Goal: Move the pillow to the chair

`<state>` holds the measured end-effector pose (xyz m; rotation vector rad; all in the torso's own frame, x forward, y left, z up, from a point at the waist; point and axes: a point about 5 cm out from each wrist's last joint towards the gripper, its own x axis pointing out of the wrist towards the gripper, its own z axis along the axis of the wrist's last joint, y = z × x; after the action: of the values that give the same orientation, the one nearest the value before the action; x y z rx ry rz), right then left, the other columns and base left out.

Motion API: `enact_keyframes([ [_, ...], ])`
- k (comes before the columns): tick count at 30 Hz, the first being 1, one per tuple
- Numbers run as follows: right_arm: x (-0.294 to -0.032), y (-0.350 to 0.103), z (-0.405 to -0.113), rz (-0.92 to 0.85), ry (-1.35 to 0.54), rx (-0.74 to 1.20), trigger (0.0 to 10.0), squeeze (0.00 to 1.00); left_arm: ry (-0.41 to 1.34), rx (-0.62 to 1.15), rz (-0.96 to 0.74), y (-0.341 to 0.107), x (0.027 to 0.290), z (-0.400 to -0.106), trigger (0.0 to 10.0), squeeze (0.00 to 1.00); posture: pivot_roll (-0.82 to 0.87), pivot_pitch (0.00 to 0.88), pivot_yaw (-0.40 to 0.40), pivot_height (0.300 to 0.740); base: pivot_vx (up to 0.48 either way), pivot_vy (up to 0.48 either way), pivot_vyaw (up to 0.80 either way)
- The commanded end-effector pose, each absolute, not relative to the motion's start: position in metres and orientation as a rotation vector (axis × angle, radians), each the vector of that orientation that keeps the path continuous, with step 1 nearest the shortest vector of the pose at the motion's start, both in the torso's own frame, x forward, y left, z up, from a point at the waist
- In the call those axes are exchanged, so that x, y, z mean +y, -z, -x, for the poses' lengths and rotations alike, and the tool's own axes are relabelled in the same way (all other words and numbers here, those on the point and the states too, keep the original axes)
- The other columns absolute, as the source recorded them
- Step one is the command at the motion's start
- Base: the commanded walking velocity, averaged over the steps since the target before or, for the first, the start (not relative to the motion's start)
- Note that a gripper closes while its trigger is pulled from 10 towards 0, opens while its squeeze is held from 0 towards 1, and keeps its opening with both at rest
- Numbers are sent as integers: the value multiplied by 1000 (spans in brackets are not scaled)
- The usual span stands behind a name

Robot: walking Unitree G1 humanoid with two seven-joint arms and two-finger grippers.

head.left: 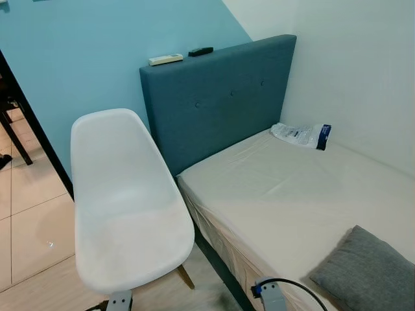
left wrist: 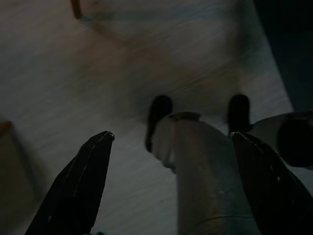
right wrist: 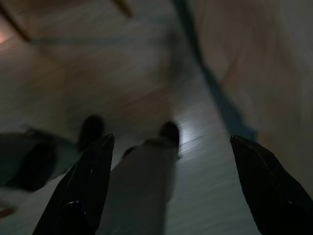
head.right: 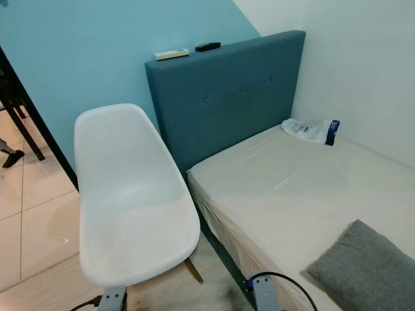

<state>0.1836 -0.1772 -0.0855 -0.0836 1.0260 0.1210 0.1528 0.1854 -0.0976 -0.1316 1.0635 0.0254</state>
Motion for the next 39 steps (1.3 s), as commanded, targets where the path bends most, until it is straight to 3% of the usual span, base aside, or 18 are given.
enact_keyframes([
  [1,-176,79,-196,139,-123,968,10000,0,-10,1064,105,97,188,-155,10000,0,-29,0,16,740,0,0,0],
  [12,-181,73,-206,203,-117,904,10000,0,24,1043,83,92,184,-167,10000,0,-42,0,21,740,0,0,0],
  [18,-181,76,-201,89,-92,955,10000,0,33,1029,94,91,181,-170,10000,0,-50,0,29,740,0,0,0],
  [24,-197,83,-184,-218,146,976,10000,0,50,1038,80,90,186,-170,10000,0,-53,0,48,740,0,0,0],
  [34,-191,85,-179,-245,69,984,10000,0,39,1040,80,90,187,-170,10000,0,-64,0,45,740,0,0,0],
  [35,-192,85,-179,-243,66,986,10000,498,41,1041,84,91,185,-169,10000,0,-66,0,43,740,0,0,0],
  [36,-193,85,-179,-226,50,989,10000,1000,52,1047,95,94,177,-165,10000,212,-69,0,41,740,0,0,0],
  [37,-193,85,-179,-226,50,989,10000,1000,52,1047,95,94,177,-165,10000,212,-69,0,41,740,0,0,0],
  [38,-194,85,-178,-213,41,989,10000,1000,61,1053,106,96,169,-161,10000,863,-72,0,38,740,0,0,0],
  [39,-195,85,-178,-211,42,989,10000,1000,62,1053,115,96,167,-160,10000,1000,-73,0,37,740,0,0,0],
])
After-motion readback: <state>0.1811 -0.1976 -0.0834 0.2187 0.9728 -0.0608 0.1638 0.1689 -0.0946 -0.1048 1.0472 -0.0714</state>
